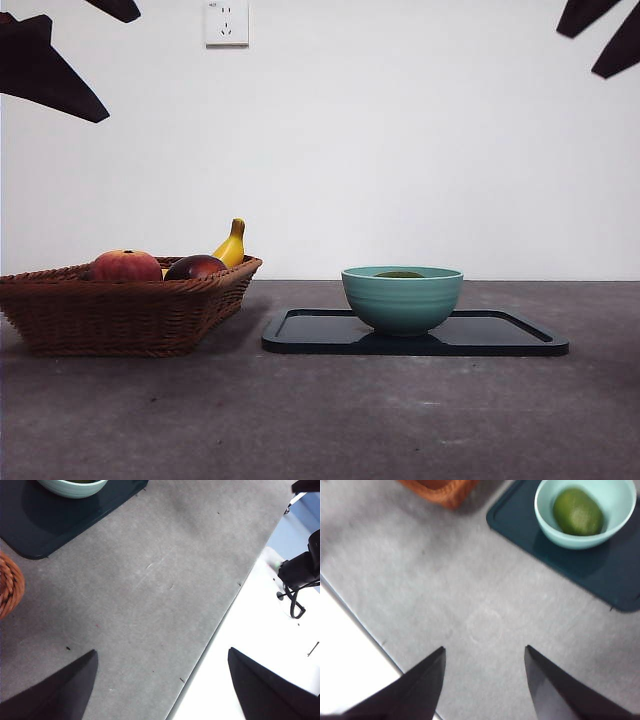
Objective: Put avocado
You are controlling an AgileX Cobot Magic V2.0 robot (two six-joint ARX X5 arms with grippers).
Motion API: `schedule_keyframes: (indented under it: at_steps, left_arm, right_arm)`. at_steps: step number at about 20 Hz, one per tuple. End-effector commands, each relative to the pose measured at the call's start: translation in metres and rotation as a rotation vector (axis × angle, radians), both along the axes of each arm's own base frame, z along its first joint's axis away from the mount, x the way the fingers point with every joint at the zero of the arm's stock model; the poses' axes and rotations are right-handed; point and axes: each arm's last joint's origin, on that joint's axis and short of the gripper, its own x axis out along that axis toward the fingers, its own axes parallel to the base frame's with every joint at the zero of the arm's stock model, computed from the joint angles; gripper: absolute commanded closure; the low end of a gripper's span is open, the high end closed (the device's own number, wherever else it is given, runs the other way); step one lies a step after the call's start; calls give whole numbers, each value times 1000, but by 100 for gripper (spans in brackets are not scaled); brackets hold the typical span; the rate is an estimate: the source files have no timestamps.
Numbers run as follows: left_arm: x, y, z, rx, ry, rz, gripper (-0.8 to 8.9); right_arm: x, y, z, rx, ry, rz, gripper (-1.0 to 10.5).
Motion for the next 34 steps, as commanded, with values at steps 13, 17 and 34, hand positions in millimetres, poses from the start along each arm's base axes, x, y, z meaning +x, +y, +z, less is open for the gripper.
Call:
schedule_keyframes:
  at_steps: [13,17,34]
  left_arm:
    - [2,-2,4,-12,-17,-8,801]
    - [2,-2,4,-12,-17,-8,801]
    - [-51,75,62,-137,-1144,628,801]
  right_arm:
    - [1,1,3,10,-12,0,940]
    - [1,1,3,10,-12,0,940]
    - [1,1,3,10,-12,0,940]
